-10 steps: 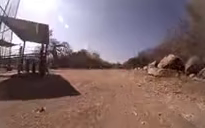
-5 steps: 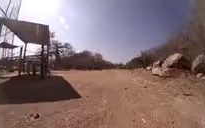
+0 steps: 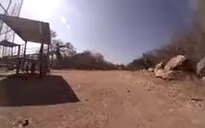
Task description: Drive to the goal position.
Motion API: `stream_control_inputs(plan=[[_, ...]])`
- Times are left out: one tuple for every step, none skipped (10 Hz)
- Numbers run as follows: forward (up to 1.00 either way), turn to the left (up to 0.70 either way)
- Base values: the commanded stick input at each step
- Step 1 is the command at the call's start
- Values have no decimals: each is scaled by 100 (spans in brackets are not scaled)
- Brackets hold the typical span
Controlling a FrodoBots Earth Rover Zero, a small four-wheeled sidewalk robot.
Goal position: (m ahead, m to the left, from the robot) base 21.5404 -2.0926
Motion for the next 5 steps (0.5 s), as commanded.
stream_control_inputs(plan=[[50,0],[50,0],[50,0],[50,0],[50,0]])
